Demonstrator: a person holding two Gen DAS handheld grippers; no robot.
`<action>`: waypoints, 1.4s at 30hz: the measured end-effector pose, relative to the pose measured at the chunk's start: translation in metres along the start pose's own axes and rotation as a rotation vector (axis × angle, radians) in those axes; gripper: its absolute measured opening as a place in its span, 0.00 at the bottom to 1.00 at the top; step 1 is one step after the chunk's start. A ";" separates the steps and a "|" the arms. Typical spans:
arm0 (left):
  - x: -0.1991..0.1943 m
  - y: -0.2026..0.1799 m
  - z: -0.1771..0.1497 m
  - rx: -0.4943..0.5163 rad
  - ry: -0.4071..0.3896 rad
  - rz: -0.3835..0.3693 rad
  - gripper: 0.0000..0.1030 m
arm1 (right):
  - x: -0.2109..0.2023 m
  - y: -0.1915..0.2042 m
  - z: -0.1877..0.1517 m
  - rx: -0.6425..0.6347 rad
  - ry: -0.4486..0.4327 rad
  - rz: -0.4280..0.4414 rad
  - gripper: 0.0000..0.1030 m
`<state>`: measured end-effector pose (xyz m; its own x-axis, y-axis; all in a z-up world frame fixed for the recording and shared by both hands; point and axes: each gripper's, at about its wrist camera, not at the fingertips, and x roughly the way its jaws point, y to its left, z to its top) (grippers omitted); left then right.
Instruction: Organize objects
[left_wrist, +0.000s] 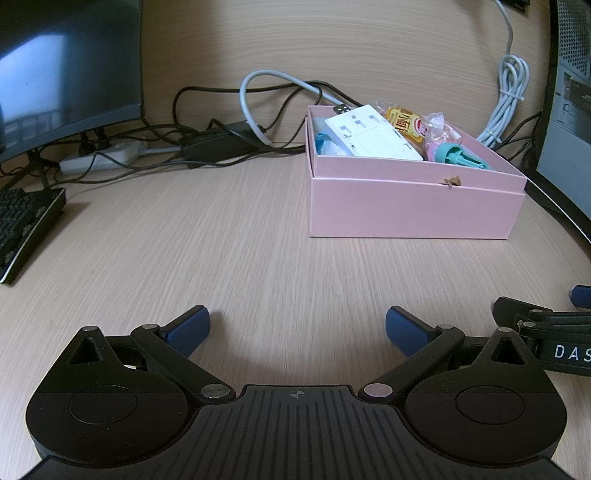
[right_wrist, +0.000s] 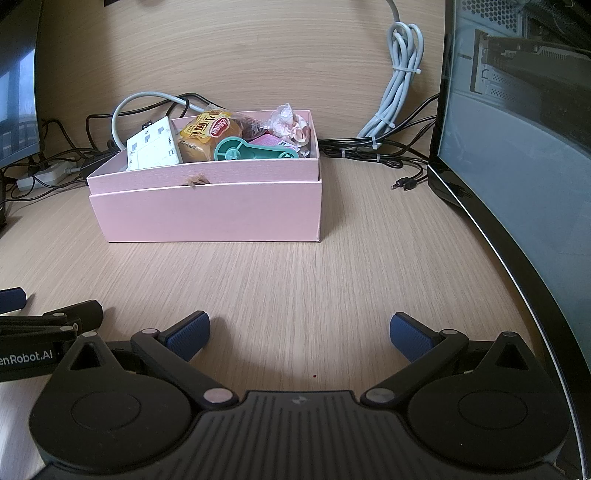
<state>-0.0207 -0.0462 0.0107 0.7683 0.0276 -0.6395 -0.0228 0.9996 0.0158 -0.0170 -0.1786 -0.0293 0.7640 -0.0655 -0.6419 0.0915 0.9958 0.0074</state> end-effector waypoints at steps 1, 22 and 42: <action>0.000 0.000 0.000 0.000 0.000 0.000 1.00 | 0.000 0.000 0.000 0.000 0.000 0.000 1.00; 0.001 0.001 0.001 0.011 0.000 -0.013 1.00 | 0.000 0.000 0.000 0.000 0.000 0.001 1.00; 0.000 -0.001 0.001 0.001 -0.001 0.007 1.00 | 0.000 0.000 0.000 0.000 0.000 0.001 1.00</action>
<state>-0.0195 -0.0470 0.0116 0.7686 0.0344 -0.6388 -0.0273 0.9994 0.0210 -0.0170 -0.1787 -0.0291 0.7642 -0.0645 -0.6417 0.0905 0.9959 0.0077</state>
